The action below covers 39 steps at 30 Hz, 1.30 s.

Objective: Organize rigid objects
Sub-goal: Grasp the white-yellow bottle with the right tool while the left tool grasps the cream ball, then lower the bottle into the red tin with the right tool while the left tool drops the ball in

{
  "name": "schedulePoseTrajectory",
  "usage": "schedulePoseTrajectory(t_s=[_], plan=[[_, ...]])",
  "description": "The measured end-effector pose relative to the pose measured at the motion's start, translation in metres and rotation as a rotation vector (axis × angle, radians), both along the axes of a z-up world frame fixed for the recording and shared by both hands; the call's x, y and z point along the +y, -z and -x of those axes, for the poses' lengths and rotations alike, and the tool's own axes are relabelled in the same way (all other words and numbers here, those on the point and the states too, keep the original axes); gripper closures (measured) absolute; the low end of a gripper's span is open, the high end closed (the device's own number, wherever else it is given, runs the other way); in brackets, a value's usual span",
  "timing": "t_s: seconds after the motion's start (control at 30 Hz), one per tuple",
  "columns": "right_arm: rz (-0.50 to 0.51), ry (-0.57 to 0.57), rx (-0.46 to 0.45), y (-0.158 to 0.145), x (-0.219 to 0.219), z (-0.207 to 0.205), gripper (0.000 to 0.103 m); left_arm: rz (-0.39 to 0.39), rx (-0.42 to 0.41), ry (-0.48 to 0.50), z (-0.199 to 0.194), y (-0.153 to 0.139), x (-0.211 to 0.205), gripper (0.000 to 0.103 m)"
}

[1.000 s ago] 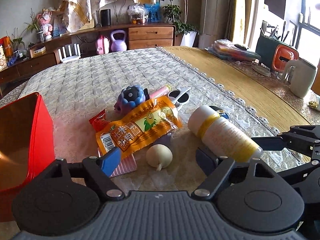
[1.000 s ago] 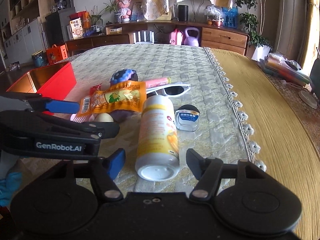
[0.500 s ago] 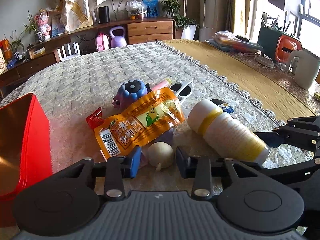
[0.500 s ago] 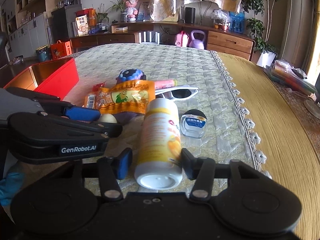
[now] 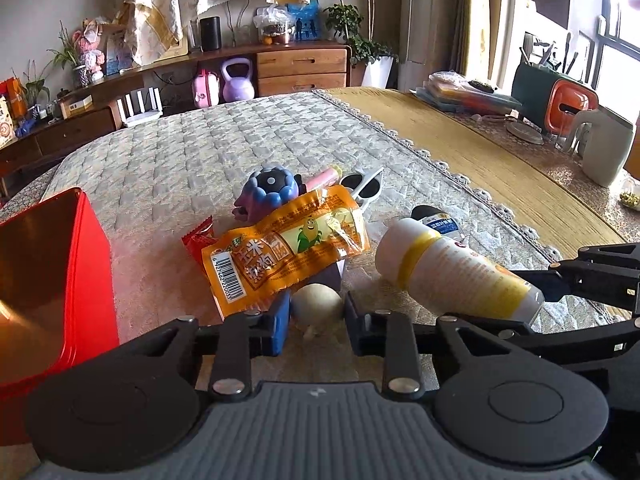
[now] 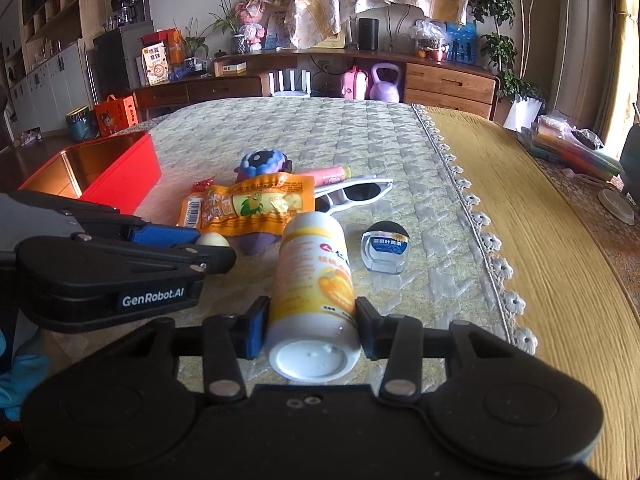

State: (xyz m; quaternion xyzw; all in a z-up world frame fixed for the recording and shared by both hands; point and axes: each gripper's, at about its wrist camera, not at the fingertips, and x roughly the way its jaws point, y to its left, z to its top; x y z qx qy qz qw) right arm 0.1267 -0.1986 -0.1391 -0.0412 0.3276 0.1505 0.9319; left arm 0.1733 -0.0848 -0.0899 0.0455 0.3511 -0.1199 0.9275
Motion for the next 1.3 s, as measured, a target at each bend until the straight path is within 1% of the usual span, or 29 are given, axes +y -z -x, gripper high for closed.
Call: schedulePoseTrajectory(t_s=[0.27,0.47,0.57,0.8,0.9,0.93,1.17,1.3], plan=[[0.01,-0.01,-0.046,-0.016,0.007,0.017,0.059,0.045,0.002,-0.035,0.012,-0.018,0.014,0.074],[-0.006,-0.031,-0.067,-0.036,0.016,0.024,0.059,0.067,-0.021,-0.066,0.023,-0.038,0.032,0.074],[-0.005,-0.051,-0.081,-0.047,0.025,0.027,0.059,0.065,-0.046,-0.083,0.029,-0.048,0.044,0.074],[0.006,-0.114,-0.124,-0.072,0.058,0.032,0.059,0.077,-0.07,-0.148,0.037,-0.067,0.086,0.074],[0.009,-0.148,-0.134,-0.08,0.075,0.03,0.059,0.037,-0.085,-0.187,0.039,-0.072,0.103,0.074],[0.01,-0.159,-0.136,-0.082,0.081,0.03,0.059,0.035,-0.086,-0.199,0.039,-0.073,0.11,0.074],[0.014,-0.228,-0.142,-0.09,0.123,0.021,0.059,0.059,-0.074,-0.291,0.036,-0.081,0.164,0.074],[0.002,-0.253,-0.124,-0.09,0.145,0.013,0.059,0.057,-0.063,-0.336,0.028,-0.082,0.191,0.074]])
